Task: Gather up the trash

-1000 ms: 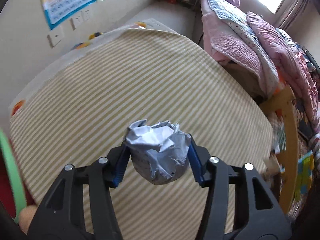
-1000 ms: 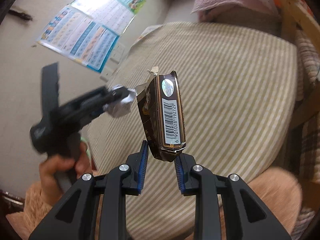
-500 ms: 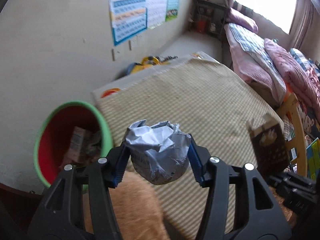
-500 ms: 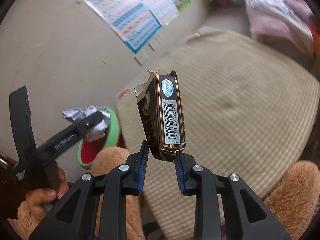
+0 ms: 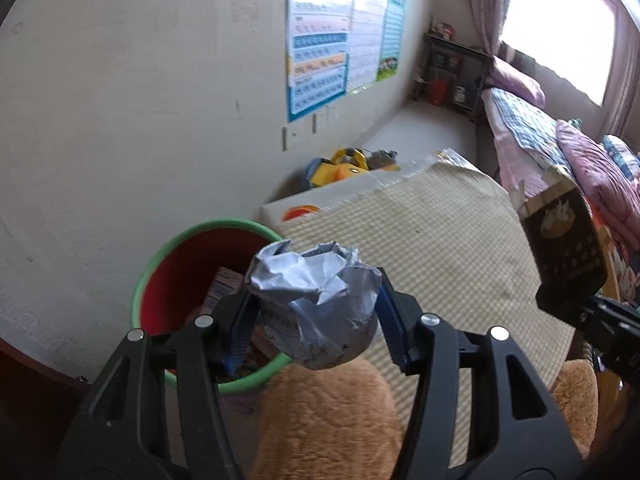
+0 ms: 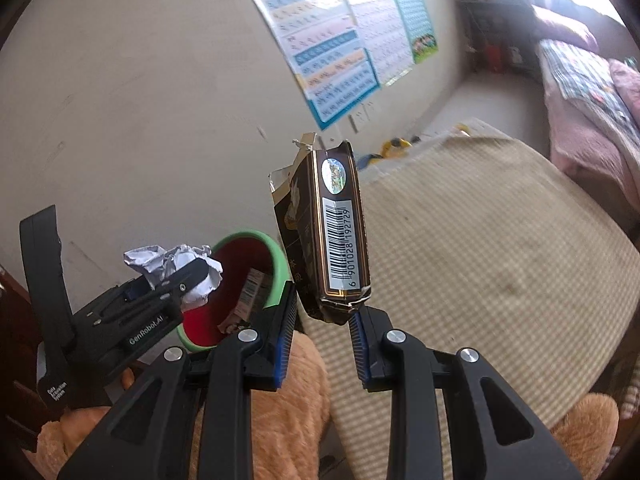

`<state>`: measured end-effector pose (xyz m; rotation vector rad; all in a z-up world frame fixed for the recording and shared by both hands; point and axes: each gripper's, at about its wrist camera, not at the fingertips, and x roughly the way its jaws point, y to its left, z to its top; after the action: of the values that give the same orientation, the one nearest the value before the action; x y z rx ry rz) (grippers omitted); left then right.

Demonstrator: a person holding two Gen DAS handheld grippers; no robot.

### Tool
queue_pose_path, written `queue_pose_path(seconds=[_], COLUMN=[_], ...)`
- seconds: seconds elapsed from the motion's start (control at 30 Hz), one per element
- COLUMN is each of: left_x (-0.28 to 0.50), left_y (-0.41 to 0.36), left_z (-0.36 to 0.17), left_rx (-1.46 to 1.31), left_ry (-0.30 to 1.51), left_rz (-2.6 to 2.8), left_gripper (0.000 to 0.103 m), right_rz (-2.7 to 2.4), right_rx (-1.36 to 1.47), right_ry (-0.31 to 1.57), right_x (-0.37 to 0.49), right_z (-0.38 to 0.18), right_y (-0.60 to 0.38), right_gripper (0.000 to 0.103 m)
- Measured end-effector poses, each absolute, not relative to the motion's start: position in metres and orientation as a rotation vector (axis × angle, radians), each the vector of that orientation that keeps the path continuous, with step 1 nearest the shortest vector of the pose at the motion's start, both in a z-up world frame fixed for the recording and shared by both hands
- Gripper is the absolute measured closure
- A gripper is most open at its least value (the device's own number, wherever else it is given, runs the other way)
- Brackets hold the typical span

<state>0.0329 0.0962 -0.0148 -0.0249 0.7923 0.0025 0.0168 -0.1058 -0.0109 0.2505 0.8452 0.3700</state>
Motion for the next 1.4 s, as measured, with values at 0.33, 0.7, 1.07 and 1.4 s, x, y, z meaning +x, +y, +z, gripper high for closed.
queue_pose_path(seconds=[0.33, 0.7, 1.07, 1.4], left_x=[0.028, 0.031, 0.052, 0.044], left_y=[0.146, 0.198, 0.241, 0.208], left_z=[-0.018, -0.036, -0.077, -0.051], left_rx=[-0.064, -0.123, -0.168, -0.088], left_ry=[0.784, 0.82, 0.921, 0.774], left_rz=[0.105, 0.198, 0.283, 0.272], left_gripper=[0.05, 0.049, 0.038, 0.007], right_rz=[0.435, 0.512, 0.638, 0.51], right_rx=[0.157, 0.078, -0.045, 0.106], right_ry=[0.84, 0.894, 1.006, 0.939], right_x=[0.03, 0.052, 0.09, 0.088], right_z=[-0.003, -0.014, -0.051, -0.039], right_y=[-0.053, 0.007, 0.087, 0.027], right_gripper=[0.078, 0.078, 0.07, 0.036])
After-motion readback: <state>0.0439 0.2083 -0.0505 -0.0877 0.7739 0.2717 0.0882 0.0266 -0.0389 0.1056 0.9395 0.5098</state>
